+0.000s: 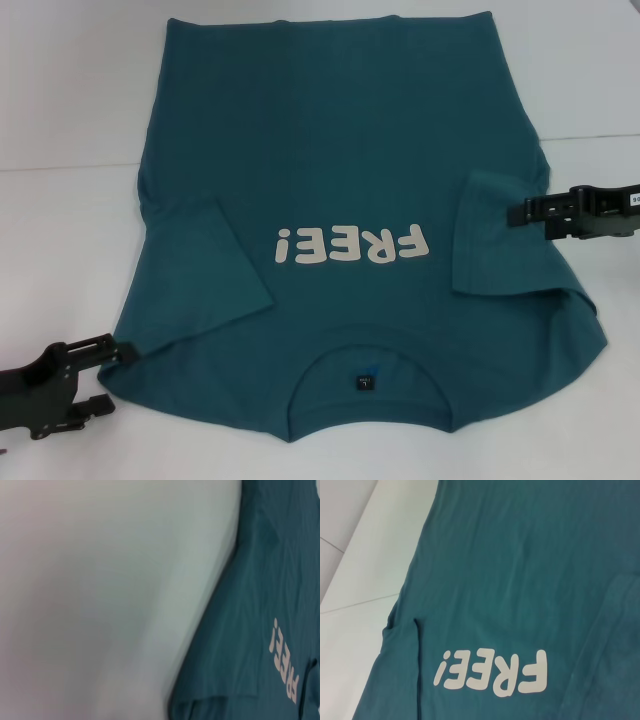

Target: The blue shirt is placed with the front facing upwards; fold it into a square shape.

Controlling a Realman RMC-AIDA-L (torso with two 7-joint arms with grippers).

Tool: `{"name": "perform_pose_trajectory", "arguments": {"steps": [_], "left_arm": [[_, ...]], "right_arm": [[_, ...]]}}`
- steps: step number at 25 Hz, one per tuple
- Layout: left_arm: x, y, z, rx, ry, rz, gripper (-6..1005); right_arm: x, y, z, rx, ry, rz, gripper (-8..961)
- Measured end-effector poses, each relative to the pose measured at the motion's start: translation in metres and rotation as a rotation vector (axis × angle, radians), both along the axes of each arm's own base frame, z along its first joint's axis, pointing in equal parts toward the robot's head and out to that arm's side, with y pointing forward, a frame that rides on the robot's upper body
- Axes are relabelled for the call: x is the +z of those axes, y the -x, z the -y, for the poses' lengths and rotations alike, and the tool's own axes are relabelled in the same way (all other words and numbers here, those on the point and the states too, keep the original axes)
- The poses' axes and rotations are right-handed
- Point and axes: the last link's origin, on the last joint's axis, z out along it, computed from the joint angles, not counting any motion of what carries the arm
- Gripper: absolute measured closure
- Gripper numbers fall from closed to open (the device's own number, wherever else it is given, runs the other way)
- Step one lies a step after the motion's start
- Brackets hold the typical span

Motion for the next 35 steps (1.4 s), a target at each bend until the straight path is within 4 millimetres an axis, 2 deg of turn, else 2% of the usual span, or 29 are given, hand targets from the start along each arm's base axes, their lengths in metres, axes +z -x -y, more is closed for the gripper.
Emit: {"name": "perform_pose_trajectory", "arguments": {"steps": [22,35], "left_arm": [[-0.007,-0.004,-0.011,0.002,0.020,-0.010,160],[-0.010,-0.031,-0.034,-0.104,-0.032,0.032,158]], "right_arm": [[0.002,0.000,0.000,-0.005,-0.009,-0.011,97],[0.001,-0.001,0.001,-0.009,-0.011,-0.016,97]]}}
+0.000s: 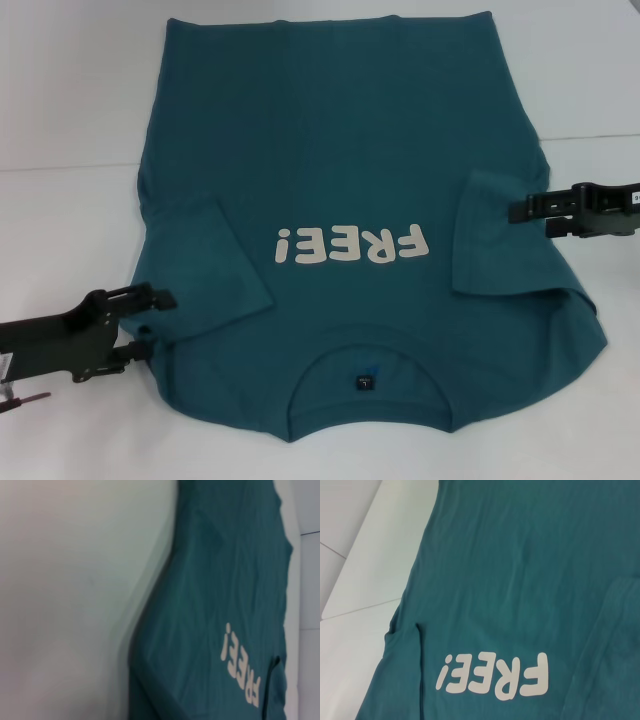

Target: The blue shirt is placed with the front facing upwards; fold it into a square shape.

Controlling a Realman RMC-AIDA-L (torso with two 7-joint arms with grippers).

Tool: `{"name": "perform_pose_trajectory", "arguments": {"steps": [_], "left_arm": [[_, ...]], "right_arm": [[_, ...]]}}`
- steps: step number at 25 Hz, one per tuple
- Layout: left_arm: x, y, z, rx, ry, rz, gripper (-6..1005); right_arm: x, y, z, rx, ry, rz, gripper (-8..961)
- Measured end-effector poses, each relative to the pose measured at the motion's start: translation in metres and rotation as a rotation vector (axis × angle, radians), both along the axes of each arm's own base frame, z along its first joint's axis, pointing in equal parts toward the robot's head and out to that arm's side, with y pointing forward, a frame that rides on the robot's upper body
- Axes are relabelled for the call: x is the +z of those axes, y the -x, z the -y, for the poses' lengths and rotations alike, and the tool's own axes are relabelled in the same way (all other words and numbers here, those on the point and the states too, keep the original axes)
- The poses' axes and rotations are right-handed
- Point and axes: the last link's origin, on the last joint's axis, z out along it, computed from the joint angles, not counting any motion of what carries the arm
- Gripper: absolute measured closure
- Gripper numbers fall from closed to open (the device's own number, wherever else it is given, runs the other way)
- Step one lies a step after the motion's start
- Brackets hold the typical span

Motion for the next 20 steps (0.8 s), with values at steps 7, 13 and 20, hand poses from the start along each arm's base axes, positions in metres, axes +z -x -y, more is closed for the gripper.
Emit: {"name": "perform_pose_trajectory", "arguments": {"steps": [7,13,20], "left_arm": [[0.005,0.011,0.008,0.026,-0.007,-0.013,158],[0.006,0.015,0.010,0.026,0.016,-0.057,158],[0.005,0.015,0.007,0.009,0.028,-0.096,158]], "right_arm": [[0.001,-0.001,0.001,-0.001,-0.003,0.000,96],[0.001,-0.002,0.001,-0.002,-0.005,0.000,96],[0.001,-0.002,0.001,-0.003,-0.005,0.000,96]]}}
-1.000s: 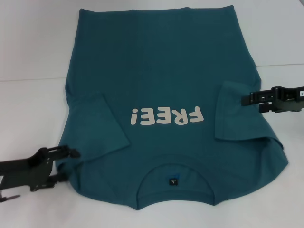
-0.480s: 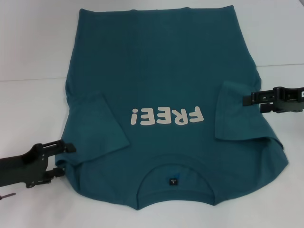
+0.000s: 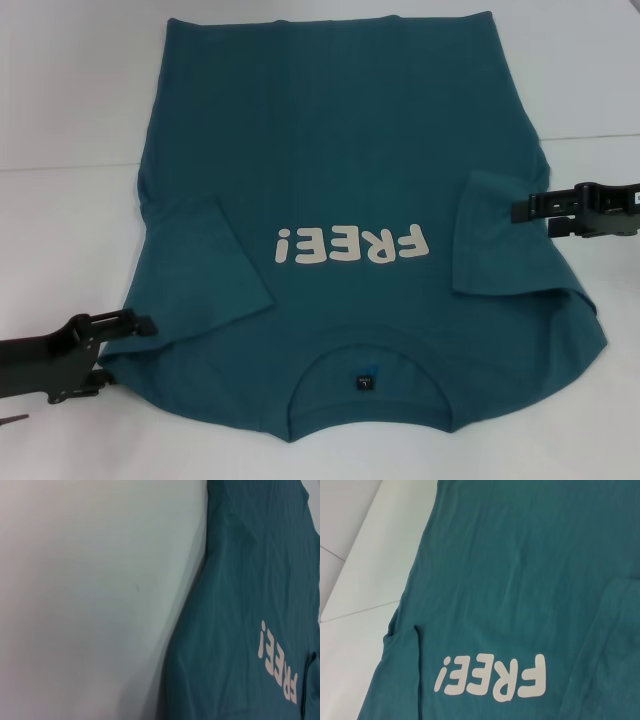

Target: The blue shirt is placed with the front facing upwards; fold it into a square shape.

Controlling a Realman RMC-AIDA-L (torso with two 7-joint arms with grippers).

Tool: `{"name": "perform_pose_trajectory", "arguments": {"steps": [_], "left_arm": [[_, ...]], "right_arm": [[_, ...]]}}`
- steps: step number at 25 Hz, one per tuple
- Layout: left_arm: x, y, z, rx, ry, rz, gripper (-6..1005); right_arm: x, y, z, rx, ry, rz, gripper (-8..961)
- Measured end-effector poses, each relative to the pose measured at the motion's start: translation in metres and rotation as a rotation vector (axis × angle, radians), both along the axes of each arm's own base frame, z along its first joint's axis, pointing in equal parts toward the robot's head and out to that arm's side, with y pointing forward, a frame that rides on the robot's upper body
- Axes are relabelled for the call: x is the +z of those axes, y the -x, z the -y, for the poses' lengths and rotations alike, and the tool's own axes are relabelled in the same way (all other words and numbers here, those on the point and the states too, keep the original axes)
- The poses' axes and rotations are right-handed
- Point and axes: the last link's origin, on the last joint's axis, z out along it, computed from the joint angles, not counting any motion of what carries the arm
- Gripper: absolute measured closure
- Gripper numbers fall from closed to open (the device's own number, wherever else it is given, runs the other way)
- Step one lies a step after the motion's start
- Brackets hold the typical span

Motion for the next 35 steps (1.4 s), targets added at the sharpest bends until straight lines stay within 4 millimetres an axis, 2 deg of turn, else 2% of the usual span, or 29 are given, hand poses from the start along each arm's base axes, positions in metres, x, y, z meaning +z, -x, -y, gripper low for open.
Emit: {"name": "perform_pose_trajectory", "arguments": {"steps": [15,23,29,35], "left_arm": [[-0.0030,-0.0024,-0.0085,0.008,-0.032,-0.018,180],[-0.0019,0.0001,-0.0068,0.014,-0.055,-0.010,192],[-0.0022,0.0014,-0.0071,0.015,-0.059,-0.015,399],[-0.0066,0.0013,-0.0070,-0.023,-0.085,0.005,749]], "right_arm": [[-0.0002,0.0003,0.0000,0.000,0.000,-0.002,96],[-0.0003,-0.0001,0.0003,0.000,-0.001,-0.003,96],[-0.0001,-0.0003,0.0005,0.002,-0.001,-0.002,96],[0.0010,-0.0016,0.0015,0.001,-0.003,-0.006,96]]}}
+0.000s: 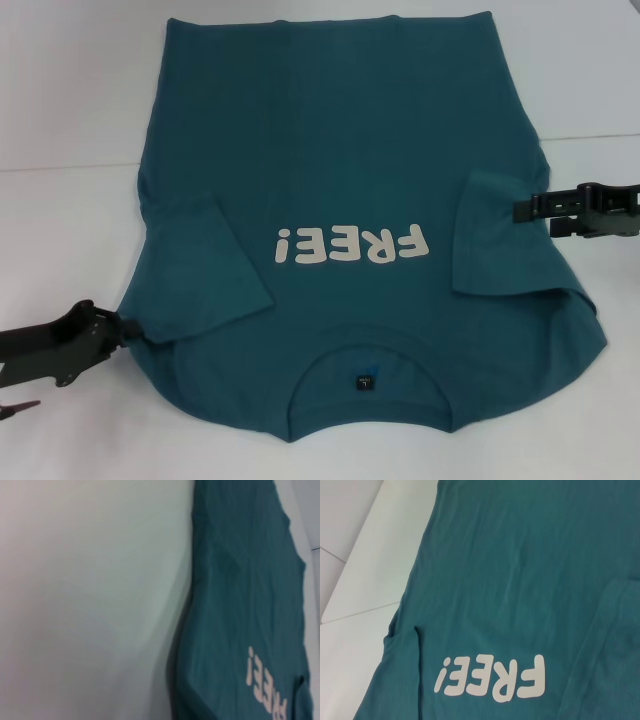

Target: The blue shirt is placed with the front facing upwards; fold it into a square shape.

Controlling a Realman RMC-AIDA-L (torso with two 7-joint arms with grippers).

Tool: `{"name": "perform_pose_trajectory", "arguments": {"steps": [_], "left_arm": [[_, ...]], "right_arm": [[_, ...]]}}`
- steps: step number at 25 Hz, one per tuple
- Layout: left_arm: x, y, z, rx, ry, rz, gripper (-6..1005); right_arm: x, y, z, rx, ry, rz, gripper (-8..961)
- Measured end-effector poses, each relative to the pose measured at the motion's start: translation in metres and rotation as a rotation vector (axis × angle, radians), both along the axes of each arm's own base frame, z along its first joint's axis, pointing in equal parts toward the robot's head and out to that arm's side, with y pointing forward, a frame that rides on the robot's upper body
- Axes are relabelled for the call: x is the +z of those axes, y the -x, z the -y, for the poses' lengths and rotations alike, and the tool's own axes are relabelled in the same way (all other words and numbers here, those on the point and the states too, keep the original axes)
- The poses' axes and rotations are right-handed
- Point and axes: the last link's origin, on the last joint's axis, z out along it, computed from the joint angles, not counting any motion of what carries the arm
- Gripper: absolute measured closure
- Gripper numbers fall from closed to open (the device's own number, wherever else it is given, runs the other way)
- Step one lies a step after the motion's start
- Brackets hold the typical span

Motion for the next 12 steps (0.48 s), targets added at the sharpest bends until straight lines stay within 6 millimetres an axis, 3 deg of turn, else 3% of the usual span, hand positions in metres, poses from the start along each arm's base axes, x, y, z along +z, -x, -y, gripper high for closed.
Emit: {"name": "perform_pose_trajectory", "arguments": {"steps": [6,12], "left_arm": [[0.0047,-0.0024,0.0032,-0.070,-0.053,0.080,956],[0.0071,-0.0011,0.0068,-0.076,-0.063,0.104,955]], "right_arm": [[0.0034,-0.0008,0.0026,0.004,-0.007,-0.022,97],[0.0044,-0.0042,0.0063,0.008,-0.006,-0.024,96]]}}
